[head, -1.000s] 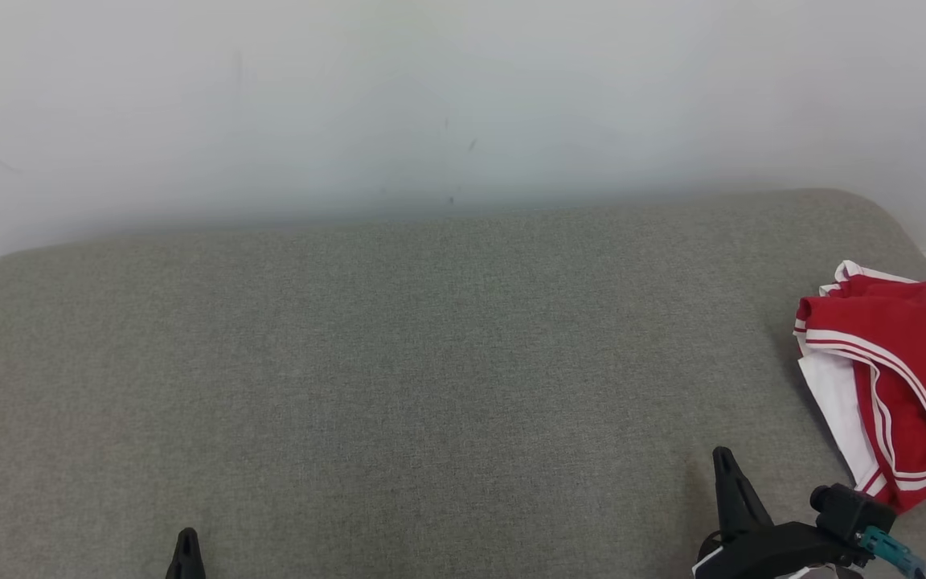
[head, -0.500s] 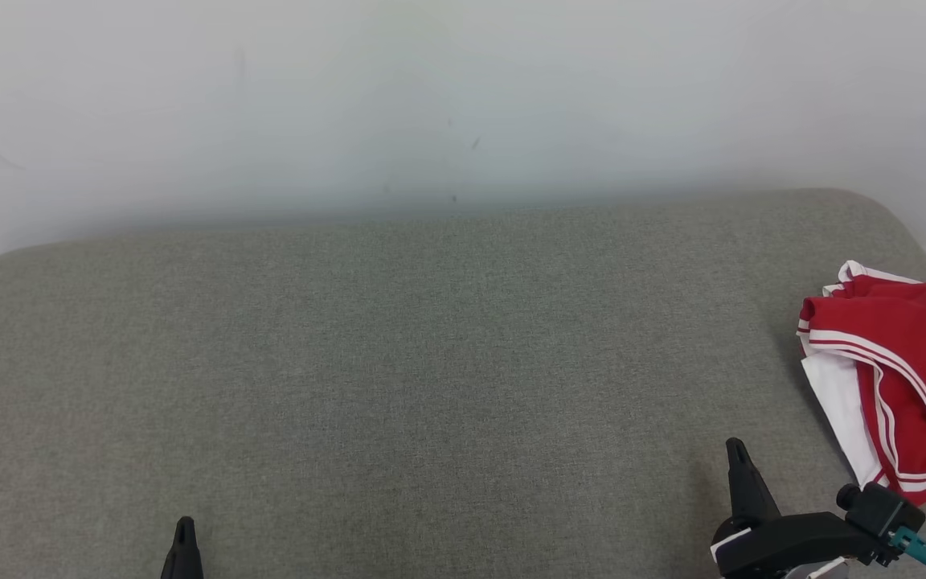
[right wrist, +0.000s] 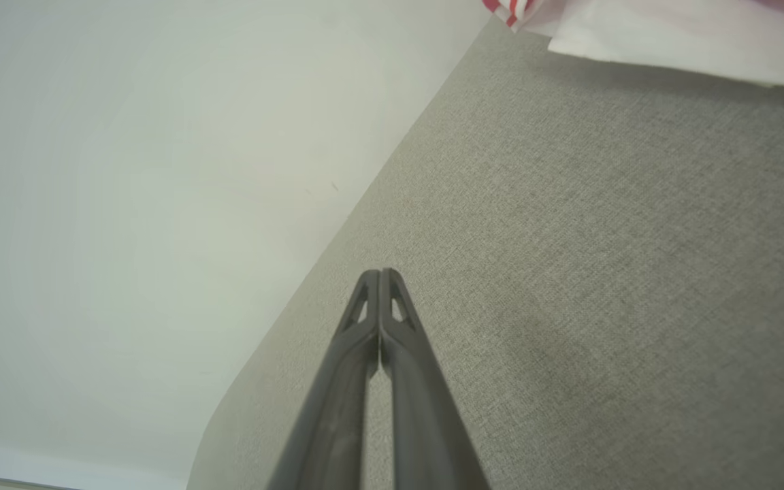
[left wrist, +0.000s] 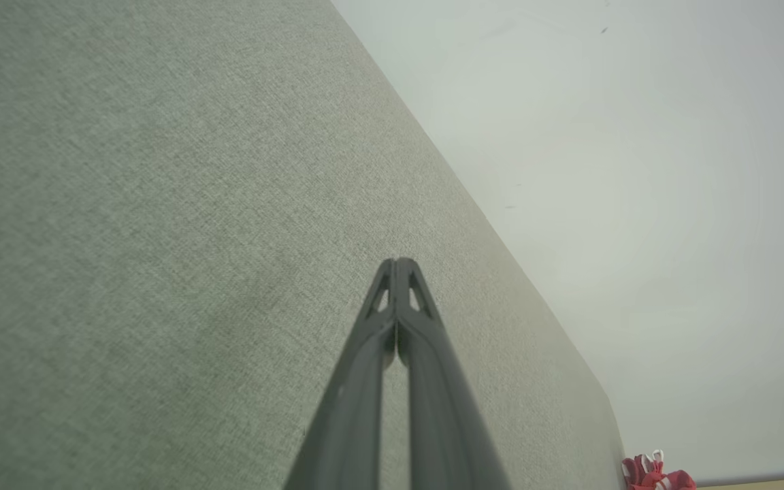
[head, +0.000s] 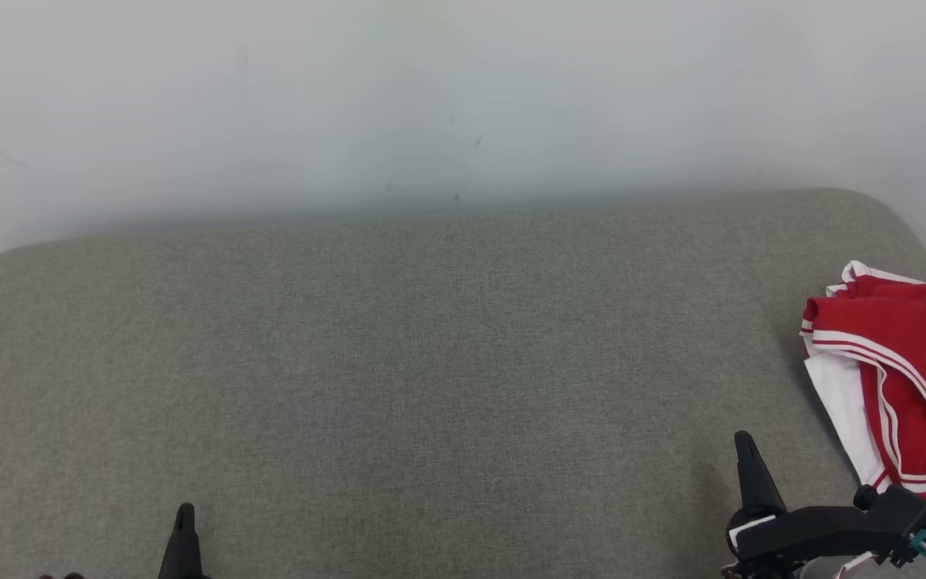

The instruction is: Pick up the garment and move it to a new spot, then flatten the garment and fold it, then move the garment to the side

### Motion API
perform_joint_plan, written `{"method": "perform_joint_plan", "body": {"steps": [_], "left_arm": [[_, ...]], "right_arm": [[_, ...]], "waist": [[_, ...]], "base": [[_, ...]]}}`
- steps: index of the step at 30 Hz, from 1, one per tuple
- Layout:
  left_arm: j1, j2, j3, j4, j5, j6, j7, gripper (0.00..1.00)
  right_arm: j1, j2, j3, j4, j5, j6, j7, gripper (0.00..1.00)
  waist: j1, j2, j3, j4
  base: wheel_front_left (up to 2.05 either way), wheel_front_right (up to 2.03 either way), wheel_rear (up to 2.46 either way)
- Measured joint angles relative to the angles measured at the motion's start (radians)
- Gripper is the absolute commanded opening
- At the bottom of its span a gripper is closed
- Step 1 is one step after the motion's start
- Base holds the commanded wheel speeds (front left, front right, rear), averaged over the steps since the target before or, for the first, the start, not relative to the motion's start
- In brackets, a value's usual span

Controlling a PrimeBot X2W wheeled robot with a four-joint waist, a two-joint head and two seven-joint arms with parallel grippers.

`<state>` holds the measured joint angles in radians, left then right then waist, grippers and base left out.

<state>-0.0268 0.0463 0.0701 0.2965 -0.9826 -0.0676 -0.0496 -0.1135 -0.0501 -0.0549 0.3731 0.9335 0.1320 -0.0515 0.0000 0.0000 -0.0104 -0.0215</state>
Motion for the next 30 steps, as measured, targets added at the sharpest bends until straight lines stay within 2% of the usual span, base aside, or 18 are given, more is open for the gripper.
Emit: {"method": "perform_joint_plan", "body": {"steps": [30], "left_arm": [[-0.038,0.001,0.022,-0.022,-0.303,-0.030,0.079,0.00]], "right_arm": [[0.000,0.000,-0.029,-0.061,0.325,0.000,0.079,0.00]], "waist": [[0.0000,0.0001,0.005,0.009]], "base": [[0.00,0.00,0.00]]}}
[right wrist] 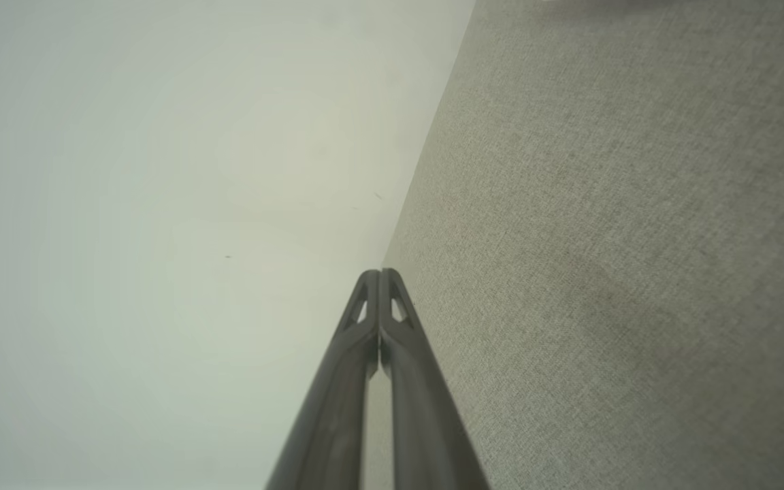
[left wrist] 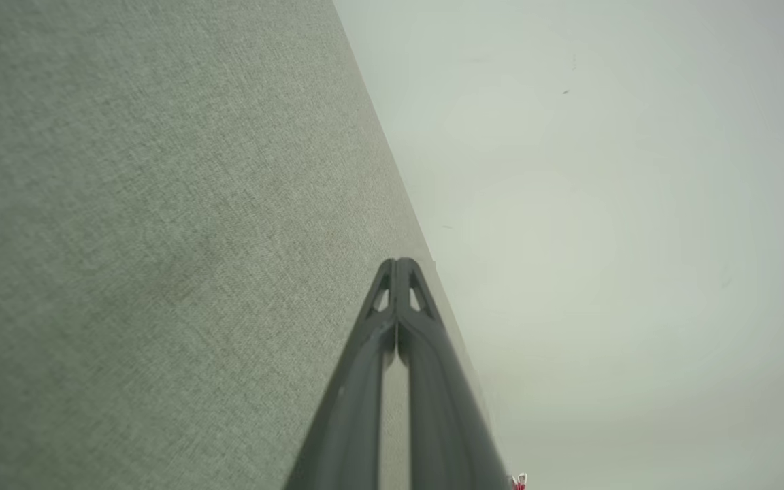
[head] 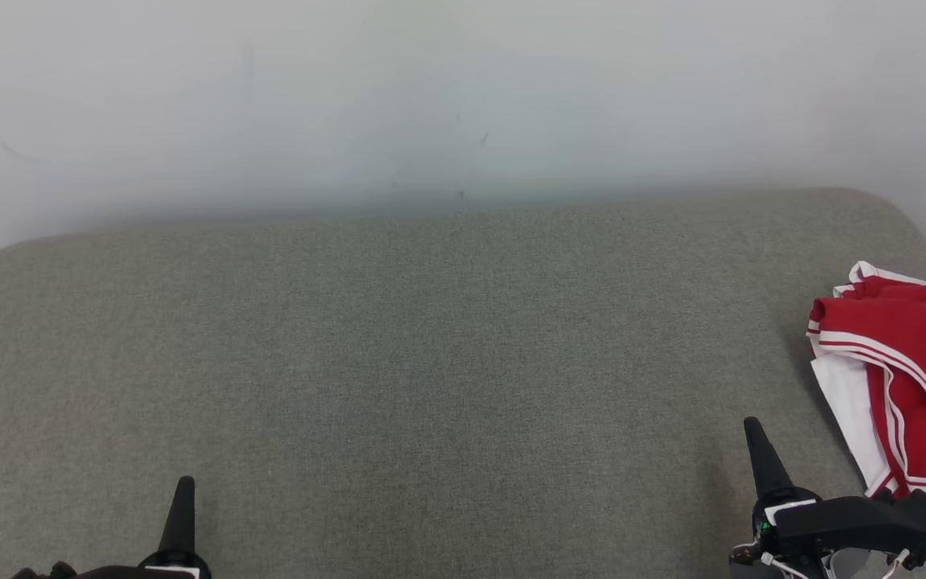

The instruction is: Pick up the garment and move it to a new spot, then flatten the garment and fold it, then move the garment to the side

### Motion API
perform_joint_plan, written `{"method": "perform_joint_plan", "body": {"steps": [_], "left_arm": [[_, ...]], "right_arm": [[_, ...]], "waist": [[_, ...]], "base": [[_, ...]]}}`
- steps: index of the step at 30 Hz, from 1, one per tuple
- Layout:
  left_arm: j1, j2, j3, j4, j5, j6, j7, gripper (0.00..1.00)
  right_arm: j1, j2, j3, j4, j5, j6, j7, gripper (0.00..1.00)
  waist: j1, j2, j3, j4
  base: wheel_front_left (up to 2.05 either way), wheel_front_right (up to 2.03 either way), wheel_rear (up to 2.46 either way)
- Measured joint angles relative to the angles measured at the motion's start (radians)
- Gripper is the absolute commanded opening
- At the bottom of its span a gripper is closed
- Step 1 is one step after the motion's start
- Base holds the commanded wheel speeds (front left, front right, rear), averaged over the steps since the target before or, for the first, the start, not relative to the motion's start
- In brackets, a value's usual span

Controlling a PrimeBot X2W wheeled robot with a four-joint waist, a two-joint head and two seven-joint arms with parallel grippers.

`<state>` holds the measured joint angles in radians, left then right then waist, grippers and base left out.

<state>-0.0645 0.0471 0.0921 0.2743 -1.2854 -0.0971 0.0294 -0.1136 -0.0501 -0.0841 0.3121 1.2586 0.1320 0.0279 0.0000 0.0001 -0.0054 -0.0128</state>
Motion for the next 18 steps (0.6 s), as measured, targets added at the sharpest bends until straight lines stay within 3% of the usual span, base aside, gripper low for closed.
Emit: {"method": "perform_joint_plan", "body": {"steps": [18], "left_arm": [[-0.021,0.001,0.010,-0.011,-0.152,-0.017,0.042,0.00]], "right_arm": [[0.000,0.000,-0.015,-0.031,0.168,0.000,0.043,0.00]], "waist": [[0.0000,0.0000,0.003,0.006]], "base": [[0.00,0.00,0.00]]}}
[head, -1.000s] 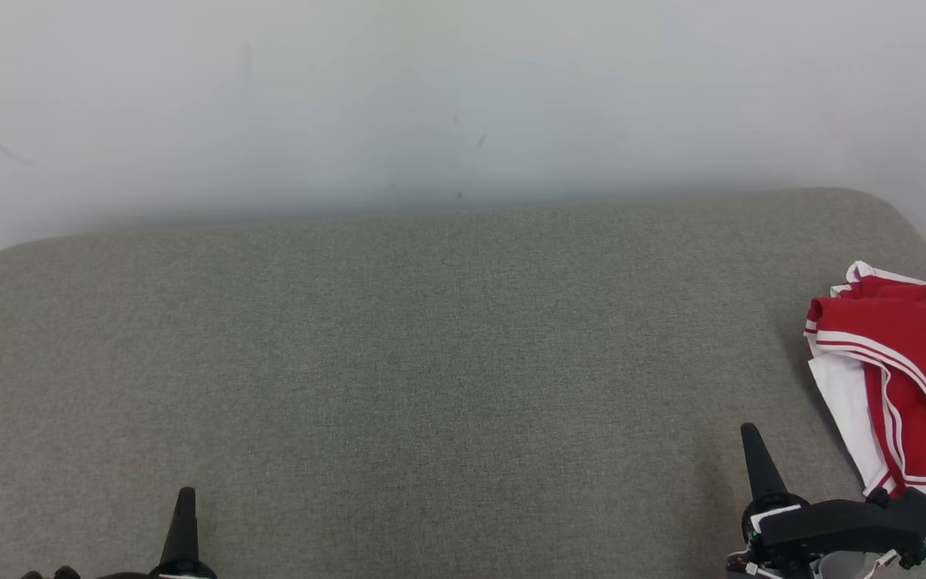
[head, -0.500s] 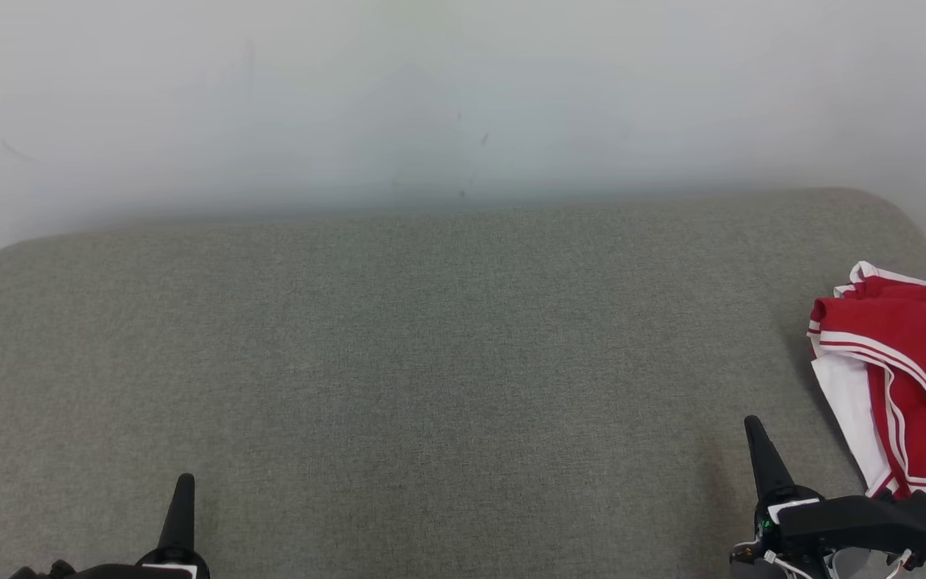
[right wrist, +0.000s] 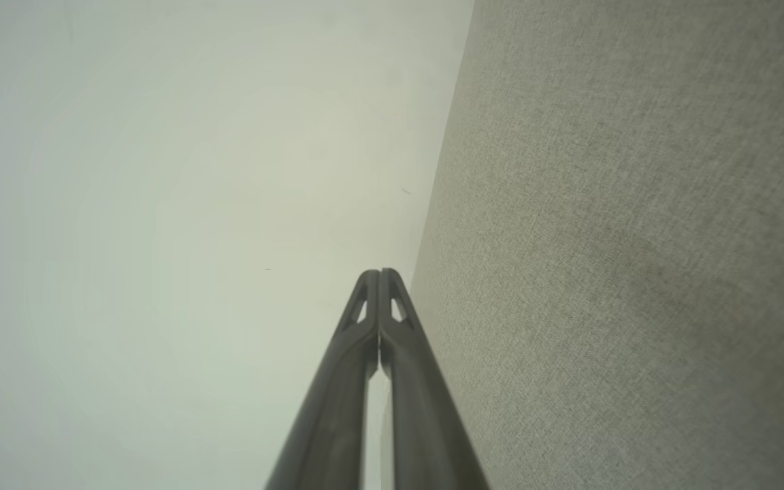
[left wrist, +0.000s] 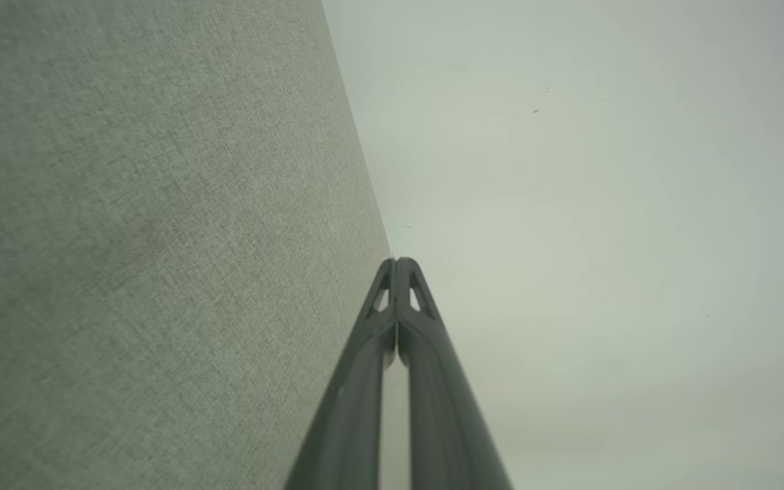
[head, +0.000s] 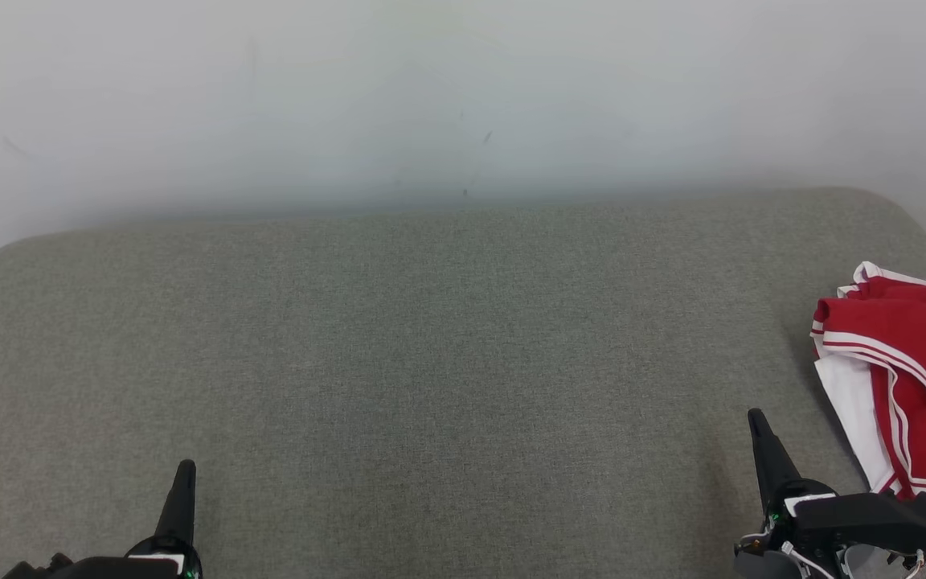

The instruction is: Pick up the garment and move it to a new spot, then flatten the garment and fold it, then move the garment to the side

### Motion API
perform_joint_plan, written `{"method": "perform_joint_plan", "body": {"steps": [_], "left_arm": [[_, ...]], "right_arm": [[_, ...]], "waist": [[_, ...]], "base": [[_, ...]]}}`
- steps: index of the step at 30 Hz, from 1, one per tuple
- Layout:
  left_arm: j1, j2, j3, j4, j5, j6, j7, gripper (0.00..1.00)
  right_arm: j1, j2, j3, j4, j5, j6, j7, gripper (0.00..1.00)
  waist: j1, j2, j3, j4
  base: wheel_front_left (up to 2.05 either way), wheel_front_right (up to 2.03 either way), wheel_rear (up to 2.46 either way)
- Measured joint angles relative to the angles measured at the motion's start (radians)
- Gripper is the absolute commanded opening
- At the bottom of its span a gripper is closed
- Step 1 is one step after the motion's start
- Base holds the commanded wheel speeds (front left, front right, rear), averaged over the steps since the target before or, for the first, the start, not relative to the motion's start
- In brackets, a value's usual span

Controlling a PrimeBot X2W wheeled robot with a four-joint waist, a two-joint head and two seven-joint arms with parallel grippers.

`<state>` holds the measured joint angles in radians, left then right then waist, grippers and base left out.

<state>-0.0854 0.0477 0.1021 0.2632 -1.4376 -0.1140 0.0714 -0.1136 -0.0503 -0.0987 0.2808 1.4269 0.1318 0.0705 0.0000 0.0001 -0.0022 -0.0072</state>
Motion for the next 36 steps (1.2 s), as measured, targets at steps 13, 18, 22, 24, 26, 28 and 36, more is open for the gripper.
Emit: {"method": "perform_joint_plan", "body": {"steps": [13,18,22,24,26,28,36], "left_arm": [[-0.011,0.000,0.006,-0.007,-0.087,-0.008,0.020,0.00],[-0.017,0.001,0.008,-0.010,-0.121,-0.010,0.029,0.00],[-0.018,0.001,0.010,-0.012,-0.146,-0.011,0.036,0.00],[-0.020,0.001,0.010,-0.013,-0.162,-0.013,0.040,0.00],[-0.021,0.001,0.011,-0.013,-0.172,-0.017,0.045,0.00],[-0.023,0.001,0.012,-0.014,-0.172,-0.017,0.045,0.00],[-0.023,0.001,0.012,-0.014,-0.172,-0.017,0.045,0.00]], "right_arm": [[0.000,0.000,-0.009,-0.015,0.091,0.000,0.023,0.00],[0.000,0.000,-0.012,-0.024,0.130,0.000,0.032,0.00],[0.000,0.000,-0.014,-0.029,0.156,0.000,0.037,0.00],[0.000,0.000,-0.016,-0.032,0.169,0.000,0.043,0.00],[0.000,0.000,-0.017,-0.034,0.184,0.000,0.044,0.00],[0.000,0.000,-0.017,-0.034,0.185,0.000,0.044,0.00],[0.000,0.000,-0.017,-0.034,0.185,0.000,0.044,0.00]], "waist": [[0.0000,0.0000,0.002,0.004],[0.0000,0.0000,0.003,0.005],[0.0000,0.0000,0.004,0.006],[0.0000,0.0000,0.004,0.007],[0.0000,0.0000,0.004,0.007],[0.0000,0.0000,0.004,0.007],[0.0000,0.0000,0.004,0.007]], "base": [[0.00,0.00,0.00],[0.00,0.00,0.00],[0.00,0.00,0.00],[0.00,0.00,0.00],[0.00,0.00,0.00],[0.00,0.00,0.00],[0.00,0.00,0.00]]}}
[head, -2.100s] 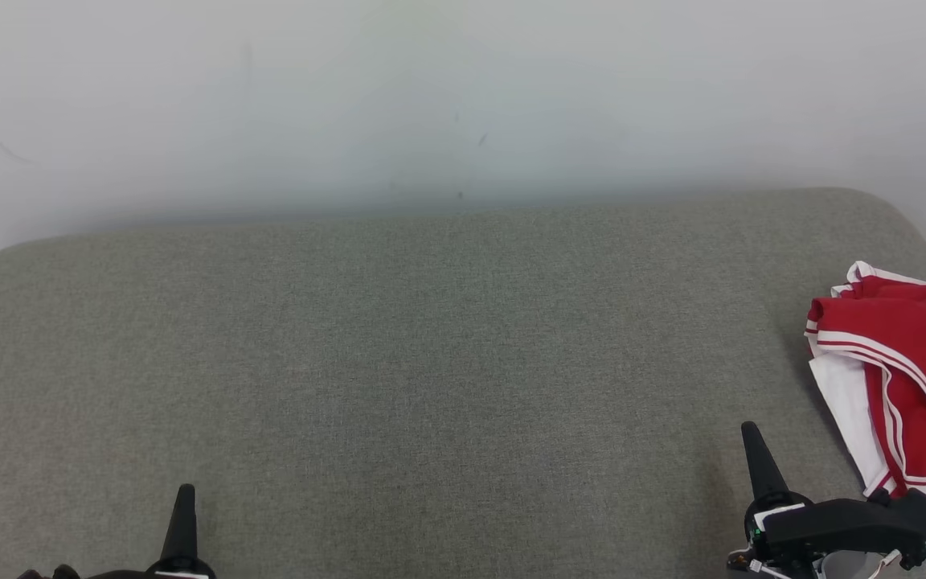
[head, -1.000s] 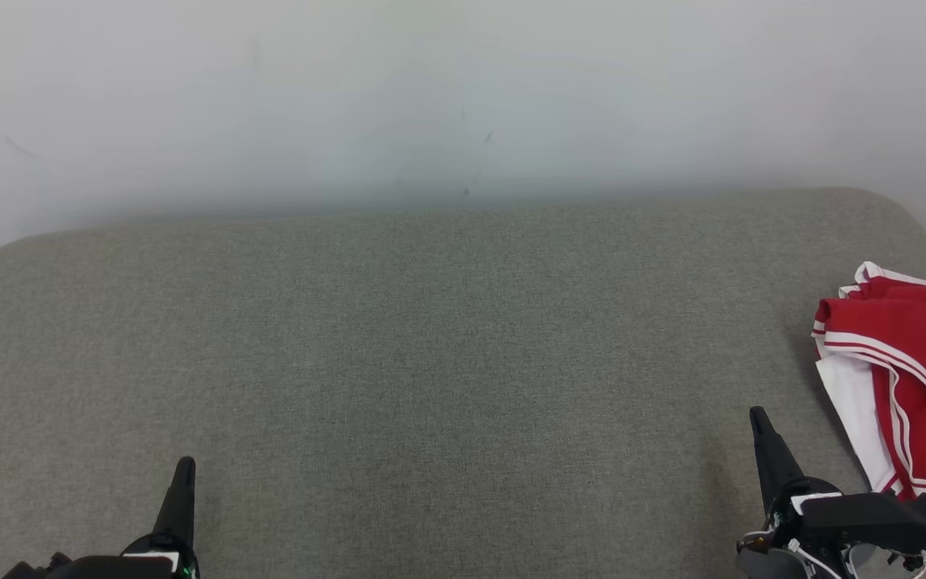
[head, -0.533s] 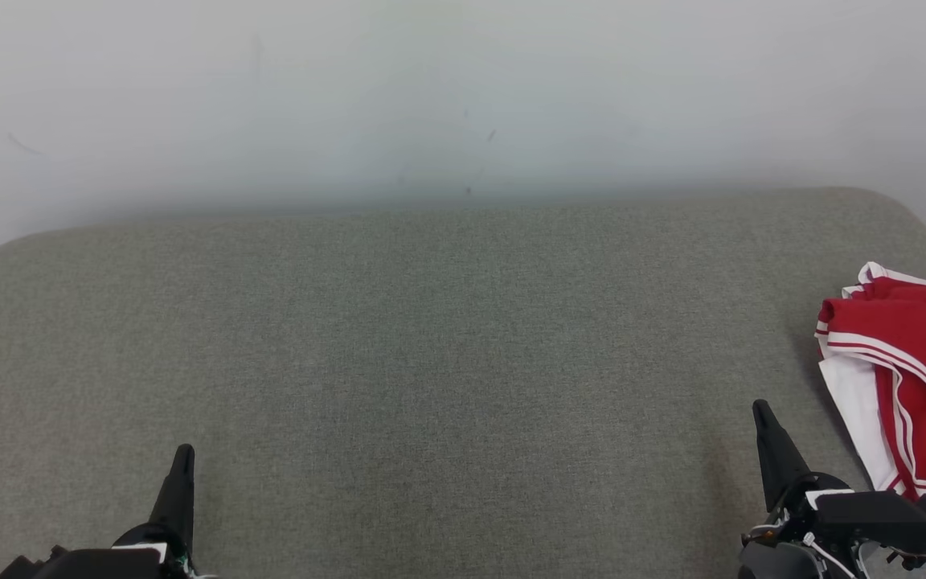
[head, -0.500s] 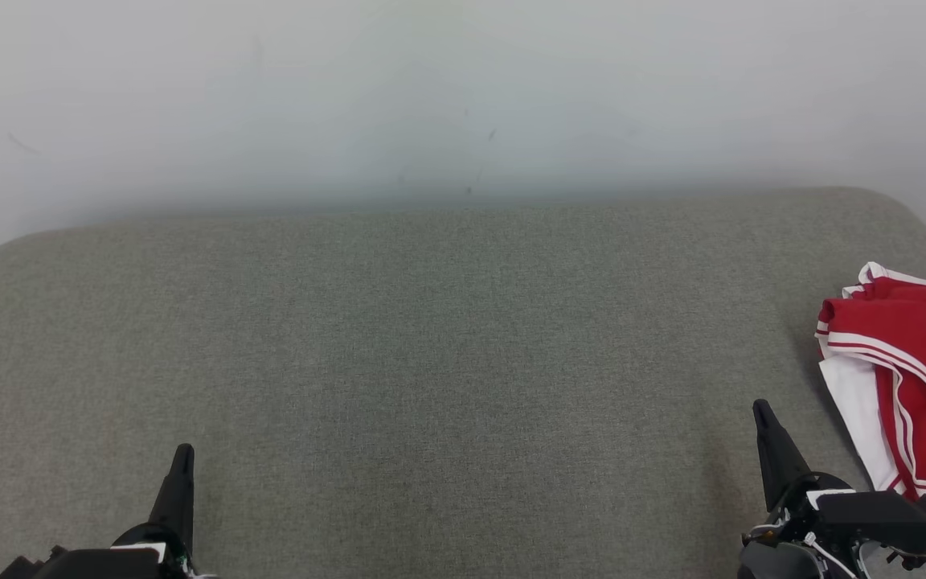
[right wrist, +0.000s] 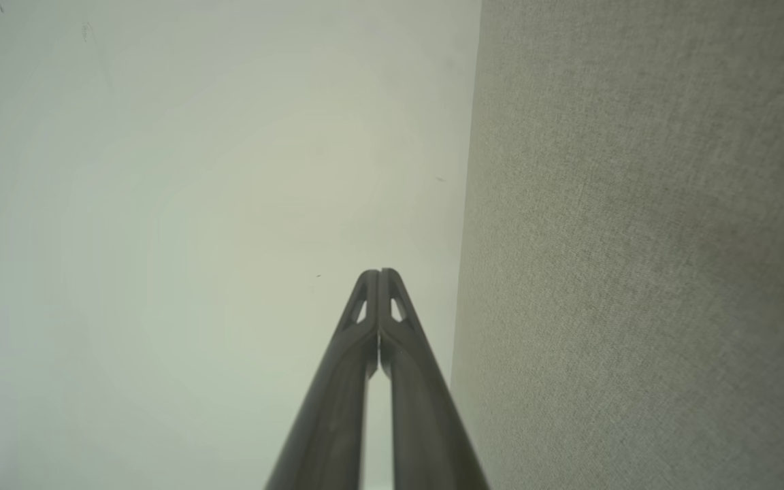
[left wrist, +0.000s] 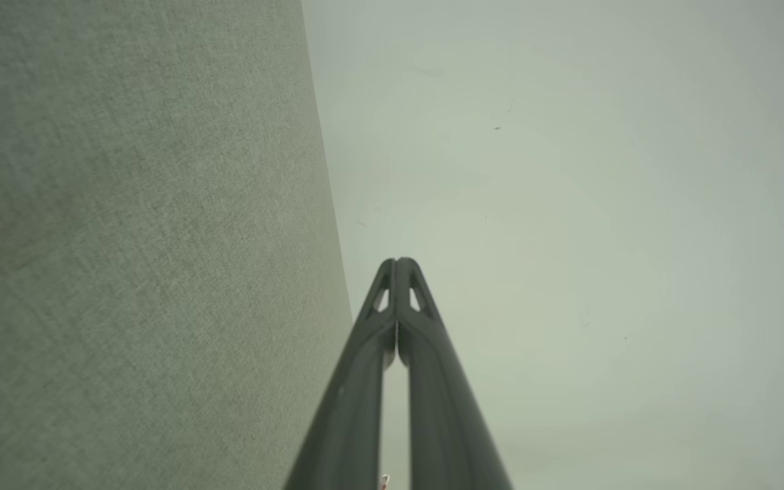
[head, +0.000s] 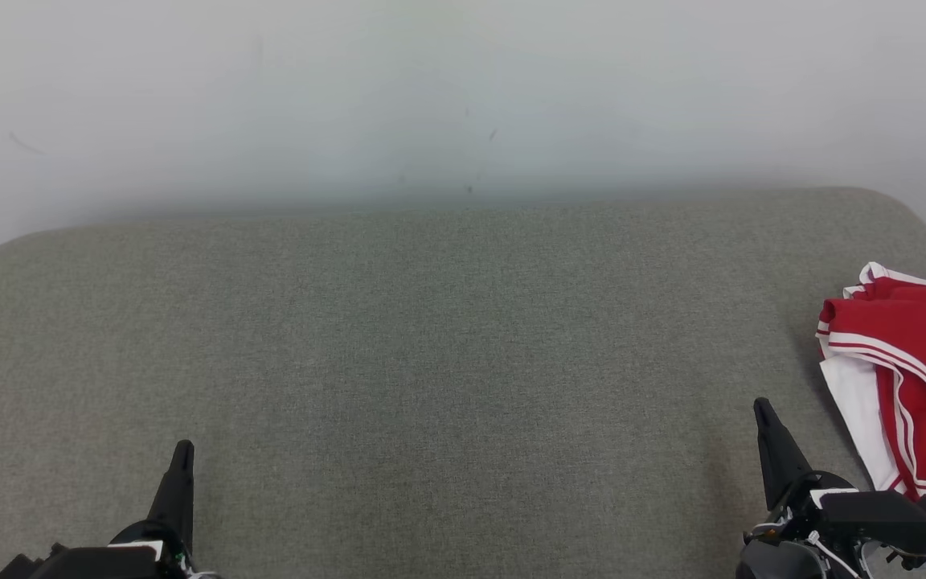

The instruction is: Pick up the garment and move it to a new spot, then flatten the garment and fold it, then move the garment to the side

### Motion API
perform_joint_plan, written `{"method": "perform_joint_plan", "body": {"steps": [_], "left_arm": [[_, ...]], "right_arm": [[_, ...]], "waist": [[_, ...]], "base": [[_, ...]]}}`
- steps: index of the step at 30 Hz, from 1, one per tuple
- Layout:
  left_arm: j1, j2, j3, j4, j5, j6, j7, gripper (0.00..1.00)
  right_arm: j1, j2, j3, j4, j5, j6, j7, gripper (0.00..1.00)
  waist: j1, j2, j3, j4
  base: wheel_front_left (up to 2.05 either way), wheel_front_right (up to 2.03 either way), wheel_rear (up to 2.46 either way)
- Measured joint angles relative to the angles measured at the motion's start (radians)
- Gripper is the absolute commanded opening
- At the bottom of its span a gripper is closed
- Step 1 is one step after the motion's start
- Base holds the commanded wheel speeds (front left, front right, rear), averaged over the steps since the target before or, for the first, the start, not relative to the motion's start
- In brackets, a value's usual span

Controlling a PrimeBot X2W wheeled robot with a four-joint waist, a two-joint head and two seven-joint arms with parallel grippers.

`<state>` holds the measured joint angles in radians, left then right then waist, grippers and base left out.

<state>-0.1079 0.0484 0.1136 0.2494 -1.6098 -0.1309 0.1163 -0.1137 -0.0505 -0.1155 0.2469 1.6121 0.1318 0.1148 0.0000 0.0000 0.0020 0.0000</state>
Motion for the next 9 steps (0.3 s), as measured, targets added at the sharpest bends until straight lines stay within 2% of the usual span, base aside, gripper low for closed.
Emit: {"method": "perform_joint_plan", "body": {"steps": [9], "left_arm": [[0.000,0.000,0.000,0.000,0.000,0.000,0.000,0.00]], "right_arm": [[0.000,0.000,0.000,0.000,0.000,0.000,0.000,0.00]], "waist": [[0.0000,0.0000,0.000,0.000]], "base": [[0.00,0.00,0.00]]}}
